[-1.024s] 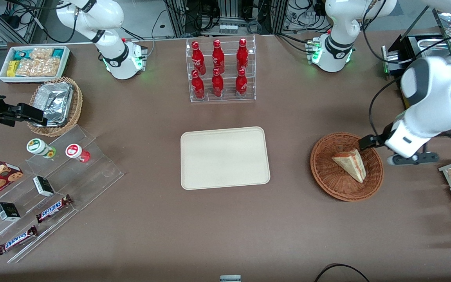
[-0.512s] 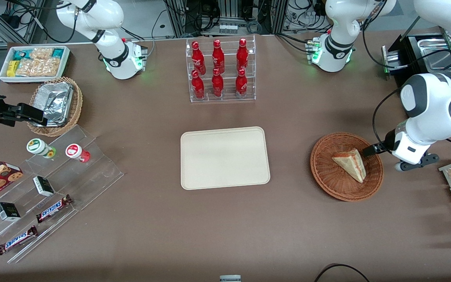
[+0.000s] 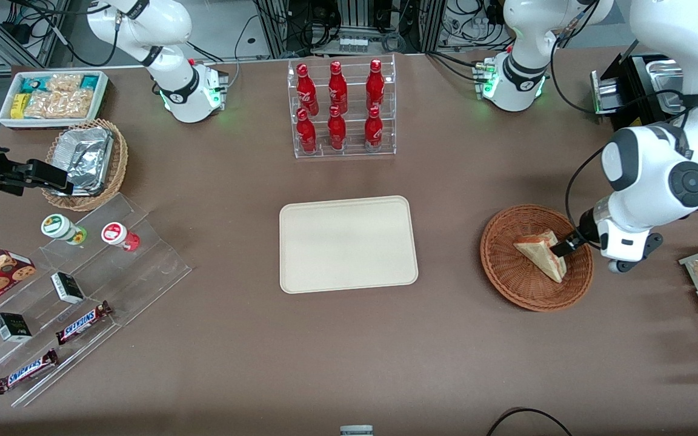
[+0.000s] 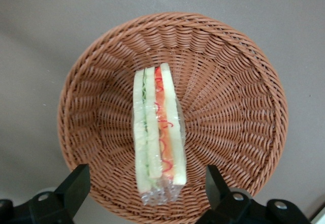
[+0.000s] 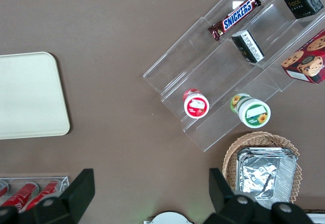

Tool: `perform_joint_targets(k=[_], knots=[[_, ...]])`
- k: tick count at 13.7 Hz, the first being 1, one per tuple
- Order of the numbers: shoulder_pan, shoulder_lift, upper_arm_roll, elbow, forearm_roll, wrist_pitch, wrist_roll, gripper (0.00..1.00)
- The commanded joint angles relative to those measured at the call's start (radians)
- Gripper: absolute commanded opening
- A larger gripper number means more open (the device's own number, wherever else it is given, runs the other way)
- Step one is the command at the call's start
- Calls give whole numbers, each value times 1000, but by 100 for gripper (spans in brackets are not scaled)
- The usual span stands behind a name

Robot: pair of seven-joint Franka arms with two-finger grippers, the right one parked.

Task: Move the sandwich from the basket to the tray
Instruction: 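Lower the open left gripper around the sandwich and close it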

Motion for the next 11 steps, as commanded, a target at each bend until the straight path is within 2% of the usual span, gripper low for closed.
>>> perform_joint_targets(k=[1, 10, 11], knots=[[-21, 24, 0, -2, -8, 30, -52, 100], [-24, 107, 0, -25, -8, 90, -133, 100], [-24, 107, 0, -38, -8, 106, -149, 97]])
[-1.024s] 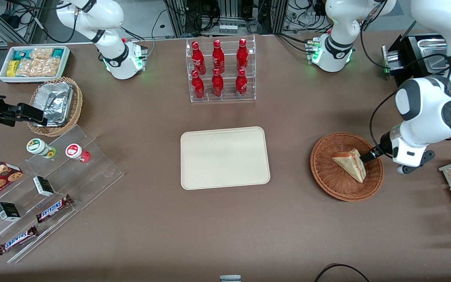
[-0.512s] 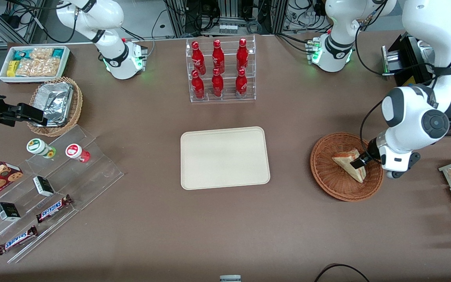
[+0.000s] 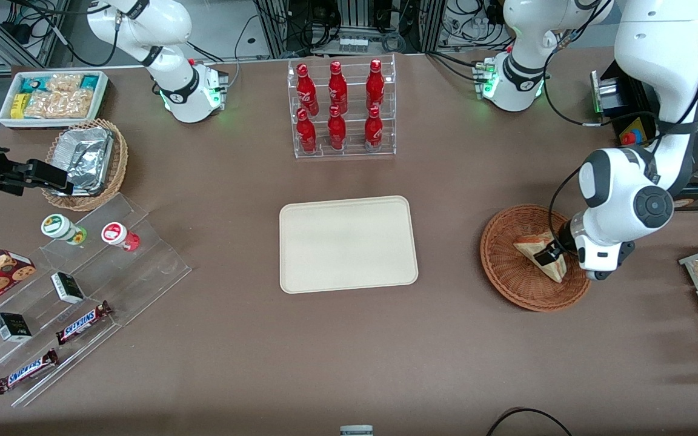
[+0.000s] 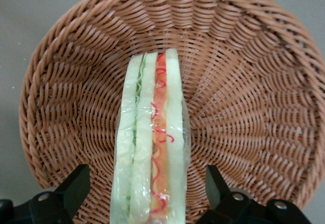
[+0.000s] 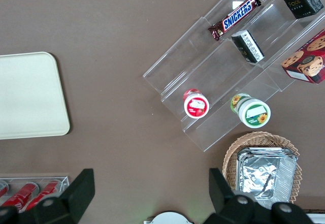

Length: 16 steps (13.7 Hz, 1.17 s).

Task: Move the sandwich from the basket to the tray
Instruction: 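Lower the open left gripper around the sandwich and close it, then lift the sandwich and carry it with the left gripper over the cream tray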

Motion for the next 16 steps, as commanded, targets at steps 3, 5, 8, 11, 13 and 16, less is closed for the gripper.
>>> perform_joint_targets(k=[3, 5, 8, 11, 13, 16], knots=[[-39, -1, 1, -35, -6, 29, -166, 19], [-52, -41, 2, -17, 2, -45, -170, 0], [-58, -57, -6, 73, 9, -162, -130, 0], [-95, -45, -27, 196, 12, -270, -105, 0], [-151, -32, -29, 242, 28, -299, -84, 0], [-271, -22, -29, 250, 34, -285, -43, 0]])
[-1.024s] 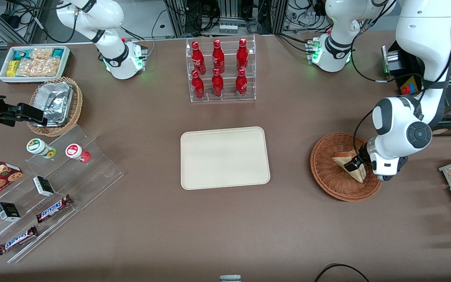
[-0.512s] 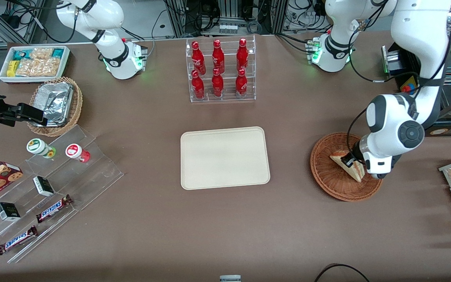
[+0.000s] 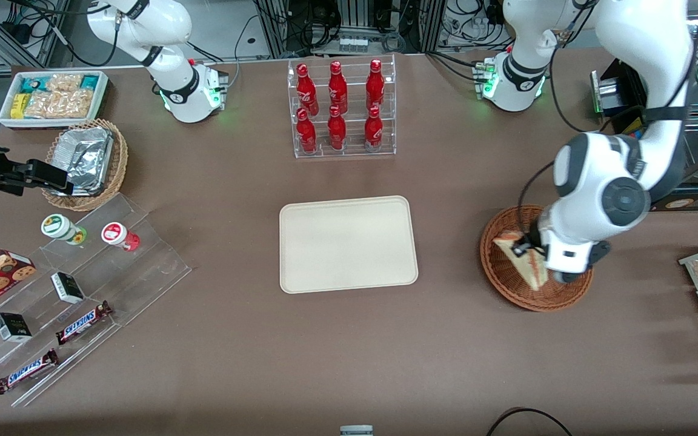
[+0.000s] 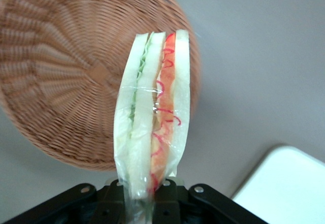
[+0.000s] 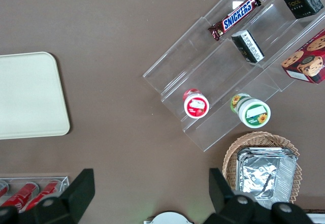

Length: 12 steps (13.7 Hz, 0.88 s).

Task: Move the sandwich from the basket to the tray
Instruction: 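Lift the sandwich and carry it with the left gripper over the cream tray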

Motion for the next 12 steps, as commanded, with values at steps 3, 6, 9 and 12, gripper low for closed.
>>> perform_joint_targets(k=[3, 6, 9, 12], knots=[[-205, 95, 7, 106, 22, -2, 18, 0], [-323, 185, 7, 192, 9, 28, -13, 0], [-409, 273, 7, 259, 13, 79, -65, 0], [-472, 349, 7, 340, 10, 91, -65, 0]])
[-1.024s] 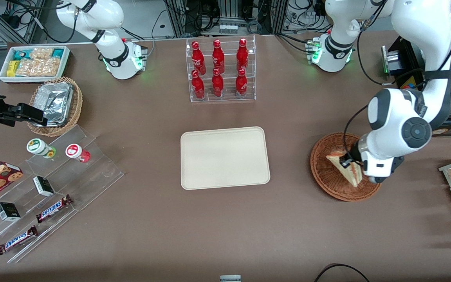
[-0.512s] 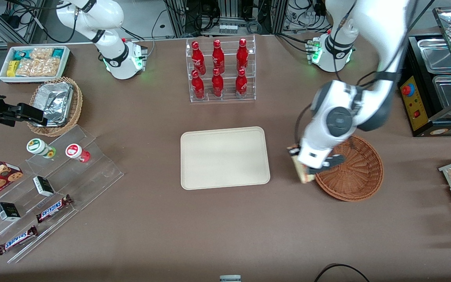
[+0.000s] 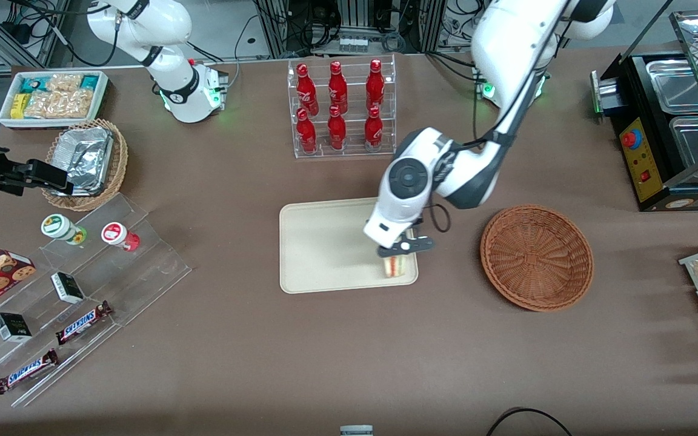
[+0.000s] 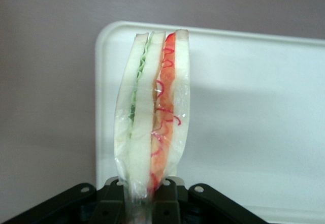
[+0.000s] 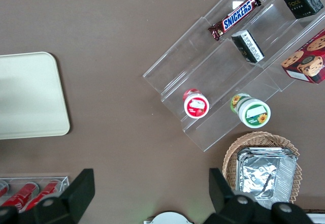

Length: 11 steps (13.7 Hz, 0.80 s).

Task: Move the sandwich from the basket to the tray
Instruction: 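Lift the sandwich and carry it with the left gripper over the cream tray, then lower the sandwich onto the tray and open the left gripper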

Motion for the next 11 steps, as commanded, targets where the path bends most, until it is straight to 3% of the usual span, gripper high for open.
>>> perform_joint_targets(k=[1, 4, 11], knots=[[-52, 92, 13, 127, 3, -11, -18, 0], [-95, 175, 13, 216, 3, -11, -83, 0], [-117, 206, 13, 221, 2, -16, -120, 0]])
